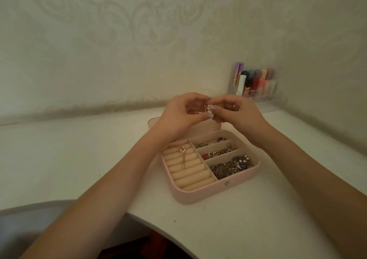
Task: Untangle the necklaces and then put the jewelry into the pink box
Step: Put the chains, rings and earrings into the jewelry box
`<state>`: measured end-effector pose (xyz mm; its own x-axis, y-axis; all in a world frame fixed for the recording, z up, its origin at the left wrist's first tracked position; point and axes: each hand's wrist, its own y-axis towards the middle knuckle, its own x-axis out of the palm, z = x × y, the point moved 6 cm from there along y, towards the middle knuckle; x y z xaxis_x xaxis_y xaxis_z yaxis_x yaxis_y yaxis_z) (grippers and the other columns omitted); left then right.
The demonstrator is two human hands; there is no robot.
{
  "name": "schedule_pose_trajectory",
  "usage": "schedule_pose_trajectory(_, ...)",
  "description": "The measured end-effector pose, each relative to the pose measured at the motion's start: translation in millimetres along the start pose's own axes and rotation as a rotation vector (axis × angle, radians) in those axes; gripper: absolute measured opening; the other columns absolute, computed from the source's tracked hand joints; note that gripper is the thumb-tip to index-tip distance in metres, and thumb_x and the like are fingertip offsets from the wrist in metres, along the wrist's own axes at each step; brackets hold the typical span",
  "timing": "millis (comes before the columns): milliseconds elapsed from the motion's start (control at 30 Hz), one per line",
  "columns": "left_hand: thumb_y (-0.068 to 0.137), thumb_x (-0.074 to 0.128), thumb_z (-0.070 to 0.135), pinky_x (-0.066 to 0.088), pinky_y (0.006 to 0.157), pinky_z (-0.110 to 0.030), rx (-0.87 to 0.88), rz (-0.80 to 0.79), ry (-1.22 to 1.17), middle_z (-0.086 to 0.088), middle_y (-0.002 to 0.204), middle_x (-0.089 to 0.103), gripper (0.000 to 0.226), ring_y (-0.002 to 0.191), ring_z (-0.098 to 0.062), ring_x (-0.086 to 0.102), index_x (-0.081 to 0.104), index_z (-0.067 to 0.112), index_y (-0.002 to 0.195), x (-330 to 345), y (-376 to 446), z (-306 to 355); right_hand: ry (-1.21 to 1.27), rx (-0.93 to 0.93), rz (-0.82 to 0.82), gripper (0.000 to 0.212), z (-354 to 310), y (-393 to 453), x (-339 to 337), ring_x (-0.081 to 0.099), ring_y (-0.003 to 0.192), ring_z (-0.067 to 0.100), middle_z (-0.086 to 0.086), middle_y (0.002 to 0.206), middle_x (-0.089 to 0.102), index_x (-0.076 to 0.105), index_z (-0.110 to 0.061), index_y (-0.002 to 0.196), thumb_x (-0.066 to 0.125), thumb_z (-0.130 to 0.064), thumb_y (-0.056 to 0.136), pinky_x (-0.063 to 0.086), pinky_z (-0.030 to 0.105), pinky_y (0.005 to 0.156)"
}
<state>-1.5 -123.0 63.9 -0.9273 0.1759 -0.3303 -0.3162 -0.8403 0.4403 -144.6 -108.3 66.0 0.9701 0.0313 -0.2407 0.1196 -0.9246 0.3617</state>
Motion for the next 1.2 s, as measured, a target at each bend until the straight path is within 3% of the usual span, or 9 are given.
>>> schedule_pose_trajectory(100, 0.075, 0.076, 0.001, 0.054, 0.076, -0.019, -0.009, 0.047, -0.069, -0.006, 0.081, 0.071, 0.025, 0.073, -0.008, 0.069, 0.066, 0.013, 0.095, -4, -1, 2, -0.014, -0.028, -0.009, 0.013, -8, -4, 5, 0.057, 0.056, 0.005, 0.010, 0.071, 0.063, 0.068, -0.007, 0.096, 0.062, -0.001, 0.087, 0.050, 0.015, 0.061)
schedule_pose_trajectory(200, 0.077, 0.073, -0.002, 0.052, 0.067, -0.017, -0.025, 0.045, -0.132, -0.002, 0.071, 0.072, 0.022, 0.067, -0.008, 0.069, 0.068, 0.014, 0.091, -5, -3, 3, -0.038, -0.031, -0.005, 0.012, -9, -5, 5, 0.058, 0.059, 0.006, 0.010, 0.074, 0.066, 0.069, -0.010, 0.094, 0.065, -0.004, 0.086, 0.050, 0.016, 0.061)
schedule_pose_trajectory(367, 0.079, 0.073, 0.002, 0.054, 0.068, -0.023, -0.108, 0.049, -0.195, -0.007, 0.072, 0.073, 0.022, 0.074, -0.015, 0.071, 0.065, 0.012, 0.097, -7, -6, -1, -0.168, -0.106, 0.041, 0.015, -15, -6, -2, 0.058, 0.063, 0.006, 0.013, 0.078, 0.067, 0.071, -0.010, 0.098, 0.068, -0.006, 0.084, 0.049, 0.018, 0.063)
schedule_pose_trajectory(533, 0.084, 0.062, -0.005, 0.052, 0.063, -0.021, -0.214, 0.008, -0.354, -0.004, 0.070, 0.067, 0.019, 0.065, -0.011, 0.064, 0.062, 0.012, 0.092, -4, -6, -3, -0.382, -0.209, 0.160, 0.011, -18, -5, -6, 0.057, 0.067, 0.000, -0.009, 0.074, 0.066, 0.071, -0.019, 0.090, 0.070, -0.011, 0.083, 0.047, 0.017, 0.066)
schedule_pose_trajectory(633, 0.086, 0.058, -0.006, 0.053, 0.062, -0.018, -0.248, -0.023, -0.532, -0.003, 0.067, 0.065, 0.016, 0.063, -0.009, 0.063, 0.063, 0.009, 0.085, 0, -5, -4, -0.430, -0.264, 0.165, 0.009, -20, -8, -1, 0.058, 0.070, 0.004, -0.002, 0.077, 0.067, 0.070, -0.015, 0.089, 0.068, -0.009, 0.083, 0.047, 0.016, 0.065)
schedule_pose_trajectory(733, 0.087, 0.057, -0.005, 0.054, 0.067, -0.016, -0.276, -0.028, -0.672, -0.002, 0.070, 0.070, 0.015, 0.066, -0.007, 0.066, 0.068, 0.005, 0.090, -1, -4, -6, -0.392, -0.294, 0.194, 0.008, -22, -9, 0, 0.058, 0.069, 0.004, -0.002, 0.076, 0.066, 0.068, -0.013, 0.089, 0.069, -0.008, 0.083, 0.048, 0.017, 0.064)
schedule_pose_trajectory(1000, 0.089, 0.060, 0.006, 0.055, 0.063, -0.016, -0.333, 0.061, -0.647, -0.001, 0.067, 0.069, 0.010, 0.061, -0.006, 0.065, 0.068, 0.004, 0.085, -7, -4, -13, -0.387, -0.298, 0.218, 0.016, -24, -11, 5, 0.061, 0.079, 0.004, -0.016, 0.083, 0.066, 0.070, -0.020, 0.091, 0.067, -0.006, 0.083, 0.051, 0.024, 0.070)
schedule_pose_trajectory(1200, 0.087, 0.062, 0.001, 0.054, 0.065, -0.017, -0.284, 0.095, -0.553, -0.001, 0.067, 0.069, 0.012, 0.063, -0.006, 0.065, 0.066, 0.004, 0.098, -19, -10, -9, -0.180, -0.207, 0.214, 0.019, -31, -11, 9, 0.063, 0.076, 0.003, -0.010, 0.083, 0.069, 0.072, -0.020, 0.092, 0.069, -0.003, 0.081, 0.053, 0.023, 0.075)
